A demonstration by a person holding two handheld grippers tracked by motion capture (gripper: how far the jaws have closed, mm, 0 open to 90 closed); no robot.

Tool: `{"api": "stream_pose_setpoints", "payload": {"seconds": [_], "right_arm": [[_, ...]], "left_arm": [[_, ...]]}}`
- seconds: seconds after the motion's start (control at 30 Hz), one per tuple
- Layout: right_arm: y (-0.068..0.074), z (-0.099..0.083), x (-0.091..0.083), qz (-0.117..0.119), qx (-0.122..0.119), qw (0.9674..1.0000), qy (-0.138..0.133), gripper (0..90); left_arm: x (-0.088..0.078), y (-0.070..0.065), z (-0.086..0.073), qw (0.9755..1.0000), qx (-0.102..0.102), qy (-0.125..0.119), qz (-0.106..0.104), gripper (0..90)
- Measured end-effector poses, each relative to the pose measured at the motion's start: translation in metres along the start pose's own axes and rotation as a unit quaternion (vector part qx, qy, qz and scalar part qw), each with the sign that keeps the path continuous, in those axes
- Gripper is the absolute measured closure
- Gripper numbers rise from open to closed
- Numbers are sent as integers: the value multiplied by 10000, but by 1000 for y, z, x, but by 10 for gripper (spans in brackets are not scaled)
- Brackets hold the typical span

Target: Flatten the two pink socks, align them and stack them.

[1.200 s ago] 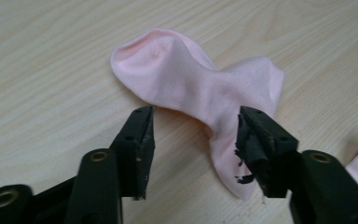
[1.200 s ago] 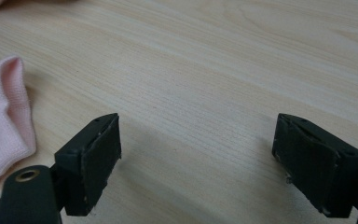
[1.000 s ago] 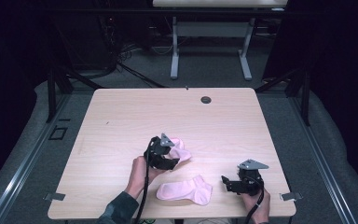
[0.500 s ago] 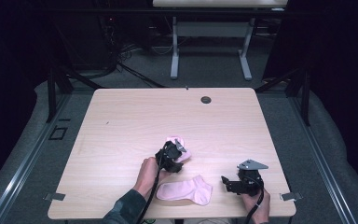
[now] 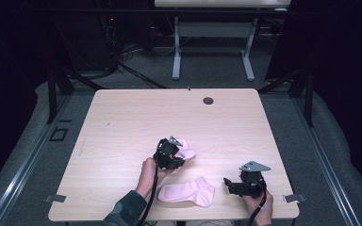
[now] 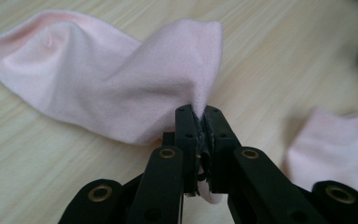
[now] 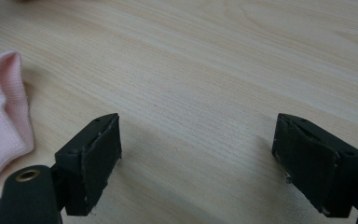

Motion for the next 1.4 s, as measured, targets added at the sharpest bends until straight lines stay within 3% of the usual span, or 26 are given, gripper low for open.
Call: {"api": "stream_pose_setpoints", "payload": {"seconds": [0.07,0.1,0.23,0.3,0.33,0.37,0.47,0.5,0.57,0.6,0.63,0.77,0.83,0.87,0.9,0.97,1.0,1.1,1.23,1.33,1.4], "right_arm": [[0,0,0,-22,19,10000,-21,148],[0,0,0,-23,18,10000,-24,148],[0,0,0,-17,16,10000,-20,148],[0,0,0,-21,19,10000,-21,148],[0,0,0,9,-3,10000,-2,148],[0,0,0,9,-3,10000,-2,148],[0,1,0,59,85,9999,-16,148],[-2,2,-1,190,207,9996,-4,149],[-2,3,-2,275,341,9990,-47,148],[-3,7,-4,463,634,9969,-13,162],[-1,10,-5,517,691,9963,-31,167],[13,28,-10,674,663,9955,-35,204],[31,45,-9,758,525,9957,80,242],[36,50,-8,741,487,9960,109,271],[41,54,-7,743,442,9962,138,282],[45,59,-5,780,400,9960,165,301],[48,63,-4,762,410,9960,199,331],[60,75,4,813,338,9958,262,386],[64,79,15,792,341,9954,416,425],[72,82,29,813,325,9947,542,445],[76,82,36,788,236,9948,596,453]], "left_arm": [[-5,-9,6,9991,-217,-179,-311,856],[-5,-12,7,9988,-263,-177,-360,853],[10,-7,-1,9988,-371,76,-314,771],[11,-5,-2,9988,-375,89,-304,723],[11,-4,-3,9986,-427,60,-313,595],[10,-2,-4,9988,-407,54,-261,595],[0,7,-1,9993,-363,-94,-56,453],[-4,12,1,9994,-311,-132,75,388],[-11,24,4,9990,-256,-181,321,357],[-16,37,9,9979,-176,-236,570,355],[-18,44,12,9971,-118,-257,700,355],[-17,59,19,9962,-100,-270,820,360],[-15,67,25,9949,-10,-293,962,393],[-11,70,29,9963,30,-201,831,396],[-11,70,29,9963,30,-201,831,399],[-8,73,34,9956,133,-202,903,429],[-6,74,36,9942,210,-196,1036,429],[0,76,41,9947,291,-124,982,442],[7,82,49,9924,496,-57,1126,463],[20,89,53,9926,484,108,1110,467],[26,91,53,9913,543,141,1195,485]]}}
Point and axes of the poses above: each handheld gripper's, and its own axes: x roughly forward along the jaws, z roughly out of its top, y roughly to its left, the point moved 10 cm from there along x, roughly forward along the jaws
